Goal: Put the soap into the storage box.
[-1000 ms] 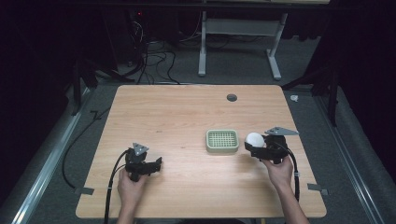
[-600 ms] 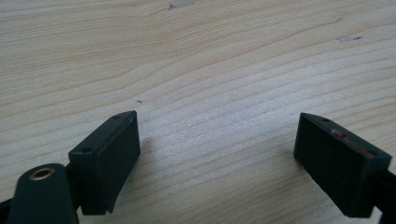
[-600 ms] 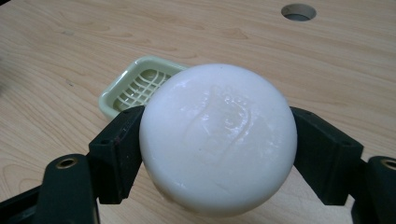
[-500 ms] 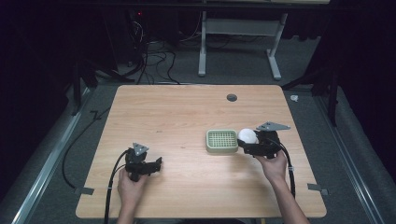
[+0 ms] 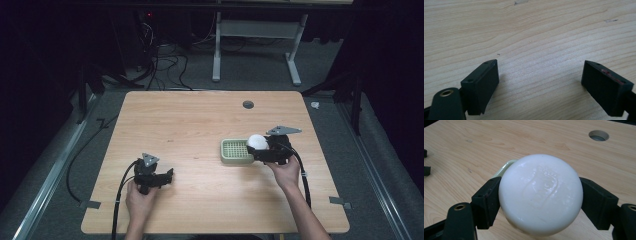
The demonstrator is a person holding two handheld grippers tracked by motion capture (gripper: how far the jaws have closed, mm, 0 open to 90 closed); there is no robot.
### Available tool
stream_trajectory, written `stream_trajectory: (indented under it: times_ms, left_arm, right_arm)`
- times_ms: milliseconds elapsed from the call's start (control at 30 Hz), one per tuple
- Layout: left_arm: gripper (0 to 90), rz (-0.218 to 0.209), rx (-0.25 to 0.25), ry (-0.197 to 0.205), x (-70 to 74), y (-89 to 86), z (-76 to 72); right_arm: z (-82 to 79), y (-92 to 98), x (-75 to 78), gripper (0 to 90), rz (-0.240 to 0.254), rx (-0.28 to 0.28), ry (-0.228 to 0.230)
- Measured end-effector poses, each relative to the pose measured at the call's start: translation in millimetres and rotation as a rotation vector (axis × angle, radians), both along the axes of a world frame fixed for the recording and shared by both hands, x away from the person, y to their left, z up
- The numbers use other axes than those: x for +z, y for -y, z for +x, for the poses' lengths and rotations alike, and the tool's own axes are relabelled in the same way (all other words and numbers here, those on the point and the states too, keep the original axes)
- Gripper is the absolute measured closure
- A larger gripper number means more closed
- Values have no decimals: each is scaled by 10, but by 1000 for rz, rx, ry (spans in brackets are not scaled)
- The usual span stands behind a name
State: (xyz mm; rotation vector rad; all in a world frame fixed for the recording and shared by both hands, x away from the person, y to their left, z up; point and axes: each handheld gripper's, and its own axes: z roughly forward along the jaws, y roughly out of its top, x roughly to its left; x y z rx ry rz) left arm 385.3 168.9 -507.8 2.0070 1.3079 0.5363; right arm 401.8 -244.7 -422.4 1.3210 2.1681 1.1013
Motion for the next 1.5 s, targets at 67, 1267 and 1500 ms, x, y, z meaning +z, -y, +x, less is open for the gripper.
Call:
stream_trajectory:
  times_ms: [67,1267,1500]
  left_arm:
    - [150,0,0,0,0,-1,0]
    - [150,0,0,0,0,0,0]
    - [150,1,0,-1,1,0,-1]
  right_arm:
    - [38,-29,-18,246,6,8,-7]
    - [382,-424,-343,246,-63,39,-68]
    - [415,-437,-403,246,-63,34,-85]
